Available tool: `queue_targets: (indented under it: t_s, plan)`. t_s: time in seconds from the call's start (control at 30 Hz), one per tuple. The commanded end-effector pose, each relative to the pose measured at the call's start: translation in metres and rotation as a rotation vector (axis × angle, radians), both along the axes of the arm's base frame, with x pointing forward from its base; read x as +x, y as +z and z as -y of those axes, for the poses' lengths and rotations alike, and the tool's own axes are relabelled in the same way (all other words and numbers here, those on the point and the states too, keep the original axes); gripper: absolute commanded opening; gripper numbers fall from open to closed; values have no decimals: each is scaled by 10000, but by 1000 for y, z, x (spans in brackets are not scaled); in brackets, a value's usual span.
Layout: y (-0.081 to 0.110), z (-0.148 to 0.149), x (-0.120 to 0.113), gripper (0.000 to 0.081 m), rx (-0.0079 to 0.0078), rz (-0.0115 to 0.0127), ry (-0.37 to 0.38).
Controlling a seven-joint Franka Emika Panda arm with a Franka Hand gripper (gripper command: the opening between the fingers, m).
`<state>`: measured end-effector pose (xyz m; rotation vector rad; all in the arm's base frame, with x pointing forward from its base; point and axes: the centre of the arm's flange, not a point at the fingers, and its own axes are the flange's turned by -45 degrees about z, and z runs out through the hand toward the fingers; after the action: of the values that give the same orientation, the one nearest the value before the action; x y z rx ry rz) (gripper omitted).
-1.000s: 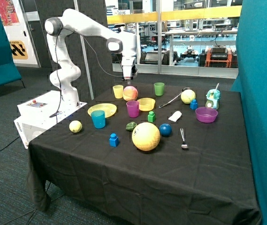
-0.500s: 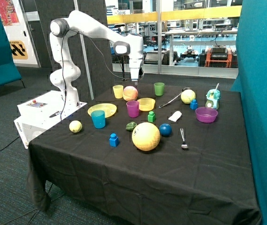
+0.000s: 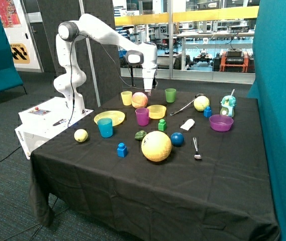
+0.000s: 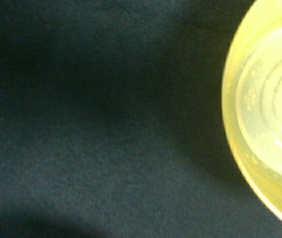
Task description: Place the bowl on the plate and the cup in the bowl matching the color
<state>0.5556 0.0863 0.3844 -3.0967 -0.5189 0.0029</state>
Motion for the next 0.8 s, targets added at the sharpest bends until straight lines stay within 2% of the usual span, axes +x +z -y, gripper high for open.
queue_targets:
  t_s: [0.0,0.2,0.47,0.77]
  plan:
    - [-21,-6,7,505,-14,21,71]
    - [-25,-11,16,503,-14,21,209]
    - [-31,-8,27,457,-14,21,213]
    - [-39,1,27,423,-14,21,245]
